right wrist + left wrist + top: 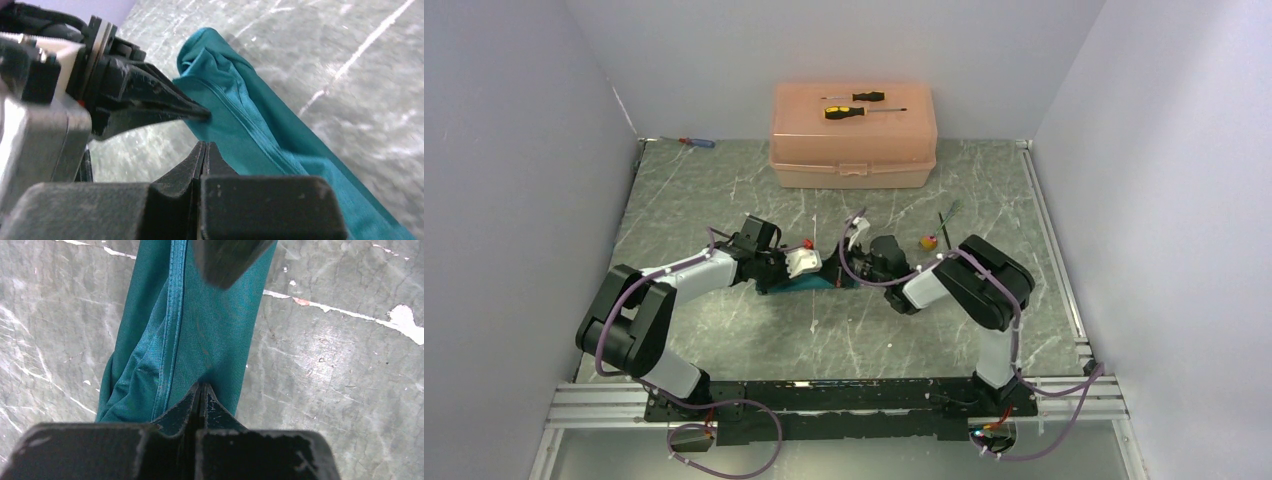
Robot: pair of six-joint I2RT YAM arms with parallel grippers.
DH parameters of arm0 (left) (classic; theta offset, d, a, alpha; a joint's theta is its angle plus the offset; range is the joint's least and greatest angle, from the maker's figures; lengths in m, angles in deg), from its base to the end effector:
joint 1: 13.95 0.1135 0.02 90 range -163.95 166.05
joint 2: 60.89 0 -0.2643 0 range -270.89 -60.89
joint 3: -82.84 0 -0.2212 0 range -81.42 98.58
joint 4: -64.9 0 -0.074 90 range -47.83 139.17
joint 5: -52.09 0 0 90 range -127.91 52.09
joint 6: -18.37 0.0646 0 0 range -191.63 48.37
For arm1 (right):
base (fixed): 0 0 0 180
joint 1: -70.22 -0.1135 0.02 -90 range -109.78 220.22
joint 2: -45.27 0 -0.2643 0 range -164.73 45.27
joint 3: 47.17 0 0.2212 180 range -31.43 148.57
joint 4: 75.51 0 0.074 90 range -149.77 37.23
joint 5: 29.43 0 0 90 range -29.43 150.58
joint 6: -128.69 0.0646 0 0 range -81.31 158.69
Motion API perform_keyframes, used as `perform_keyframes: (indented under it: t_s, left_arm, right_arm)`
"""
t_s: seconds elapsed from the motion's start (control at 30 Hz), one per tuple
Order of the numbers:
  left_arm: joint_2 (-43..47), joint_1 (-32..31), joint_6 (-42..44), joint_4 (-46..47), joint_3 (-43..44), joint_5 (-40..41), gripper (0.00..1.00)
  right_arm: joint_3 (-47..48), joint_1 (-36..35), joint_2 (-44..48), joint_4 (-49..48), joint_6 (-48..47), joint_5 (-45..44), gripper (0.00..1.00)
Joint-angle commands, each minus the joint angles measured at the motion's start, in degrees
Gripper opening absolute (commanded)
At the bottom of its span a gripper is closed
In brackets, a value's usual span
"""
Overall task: Fold the napkin into a case and place the utensils inside
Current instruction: Fold the 2/3-rectangle-folded napkin at the center of the board.
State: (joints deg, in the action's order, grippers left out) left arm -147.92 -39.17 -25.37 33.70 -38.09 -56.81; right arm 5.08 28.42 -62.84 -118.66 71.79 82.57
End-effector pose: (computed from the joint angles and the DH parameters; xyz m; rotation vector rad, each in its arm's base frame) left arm 0.2362 -0.1344 0.1577 1.5789 1.9943 -0.2879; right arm 0.2499 0.2559 0.1522 -0.4485 1.9146 1.2446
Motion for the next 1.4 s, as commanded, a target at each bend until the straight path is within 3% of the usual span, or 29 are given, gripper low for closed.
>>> perform_keyframes:
  t_s: [0.0,0.3,0.5,0.63,0.83,1.1,1.23,1.37]
  left_arm:
    - [0.7,0.2,-2.7,-2.4,-1.5,2.2,0.02]
    - [1.4,0.2,-6.8,-2.7,0.5,4.2,0.03]
    - [2.6,1.5,-13.4,-9.1,7.0,2.5,0.03]
    - [2.4,3.8,-16.9,-13.7,12.7,0.2,0.15]
    - [1.0,6.3,-15.1,-17.2,15.0,2.4,0.15]
    - [-0.8,7.3,-11.0,-17.9,13.4,5.0,0.29]
    - [-0.5,10.1,-10.7,-22.4,17.5,-1.5,0.38]
    - [-2.7,12.5,-6.9,-33.2,22.3,-11.4,0.38]
  right_arm:
    - [5.5,-0.5,-5.3,-2.5,4.7,3.3,0.00]
    - [12.5,-1.8,-11.8,4.5,5.2,3.6,0.00]
    - [11.8,-1.8,-10.2,7.1,4.0,-1.1,0.00]
    - [11.3,-2.0,-9.1,7.9,3.2,-2.3,0.00]
    - [10.3,-2.7,-7.4,8.9,2.2,-3.3,0.00]
    - [10.5,-3.8,-6.0,10.3,1.3,-4.8,0.00]
    - [11.2,-3.8,-6.2,12.2,0.3,-5.9,0.00]
    - [12.8,-3.7,-7.0,13.7,-0.6,-6.4,0.00]
